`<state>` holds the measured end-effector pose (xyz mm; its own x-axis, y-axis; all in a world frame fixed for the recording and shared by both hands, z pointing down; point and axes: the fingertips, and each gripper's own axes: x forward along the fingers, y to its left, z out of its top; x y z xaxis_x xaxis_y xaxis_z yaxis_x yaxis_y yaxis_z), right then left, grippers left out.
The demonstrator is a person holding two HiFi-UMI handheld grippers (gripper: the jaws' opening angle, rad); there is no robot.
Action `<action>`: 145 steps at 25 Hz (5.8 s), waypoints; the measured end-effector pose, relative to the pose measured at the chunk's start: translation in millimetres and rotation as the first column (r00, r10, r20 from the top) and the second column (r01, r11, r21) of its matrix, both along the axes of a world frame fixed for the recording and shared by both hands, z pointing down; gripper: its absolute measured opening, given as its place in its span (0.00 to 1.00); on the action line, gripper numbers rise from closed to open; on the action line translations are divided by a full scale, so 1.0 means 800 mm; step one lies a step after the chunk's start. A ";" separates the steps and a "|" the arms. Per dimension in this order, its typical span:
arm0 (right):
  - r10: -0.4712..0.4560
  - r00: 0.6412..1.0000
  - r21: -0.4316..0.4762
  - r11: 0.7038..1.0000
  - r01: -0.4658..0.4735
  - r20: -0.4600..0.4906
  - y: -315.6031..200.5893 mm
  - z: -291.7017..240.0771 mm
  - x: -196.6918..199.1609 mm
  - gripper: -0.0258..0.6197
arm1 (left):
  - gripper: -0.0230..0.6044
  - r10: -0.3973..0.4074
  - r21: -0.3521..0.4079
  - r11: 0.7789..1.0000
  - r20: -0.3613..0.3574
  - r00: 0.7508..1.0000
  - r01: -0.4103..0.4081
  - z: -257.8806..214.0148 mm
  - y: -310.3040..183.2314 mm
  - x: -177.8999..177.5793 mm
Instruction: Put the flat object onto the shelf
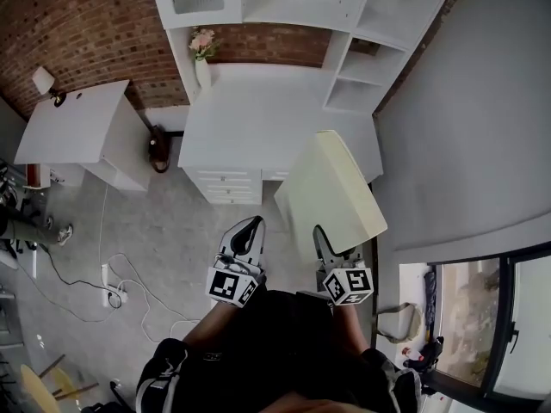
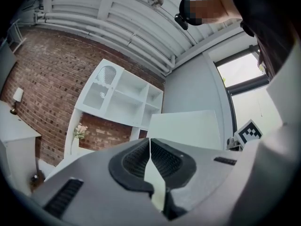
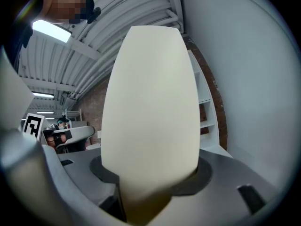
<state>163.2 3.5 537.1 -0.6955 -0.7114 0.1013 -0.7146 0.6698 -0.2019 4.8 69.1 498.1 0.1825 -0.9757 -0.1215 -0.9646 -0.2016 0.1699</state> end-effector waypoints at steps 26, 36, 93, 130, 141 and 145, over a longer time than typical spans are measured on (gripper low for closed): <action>-0.013 1.000 0.346 0.938 0.022 -0.028 -0.324 -0.172 -0.173 0.47 | 0.06 -0.085 0.017 0.996 -0.017 0.996 0.085 -0.029 -0.282 -0.209; 0.041 0.994 0.630 0.776 0.032 -0.102 -0.434 -0.298 -0.202 0.47 | 0.06 -0.102 0.047 0.994 -0.003 0.995 0.102 -0.057 -0.384 -0.218; 0.404 0.073 0.377 0.755 0.537 -0.912 -0.792 -0.104 -0.409 0.67 | 0.06 -0.184 -0.045 0.982 -0.020 0.983 0.183 -0.020 -0.456 -0.233; 0.403 0.221 0.456 0.715 0.530 -0.888 -0.720 -0.132 -0.392 0.77 | 0.06 -0.157 -0.017 0.988 -0.056 0.986 0.156 -0.019 -0.379 -0.245; -0.024 0.800 0.321 0.908 0.267 -0.599 -0.443 -0.021 -0.322 0.40 | 0.06 -0.104 -0.003 0.995 -0.093 0.990 0.104 -0.008 -0.269 -0.244; -0.077 0.918 0.140 0.980 0.142 -0.389 -0.345 0.023 -0.287 0.29 | 0.06 -0.052 -0.014 0.999 -0.088 0.995 0.050 0.000 -0.224 -0.232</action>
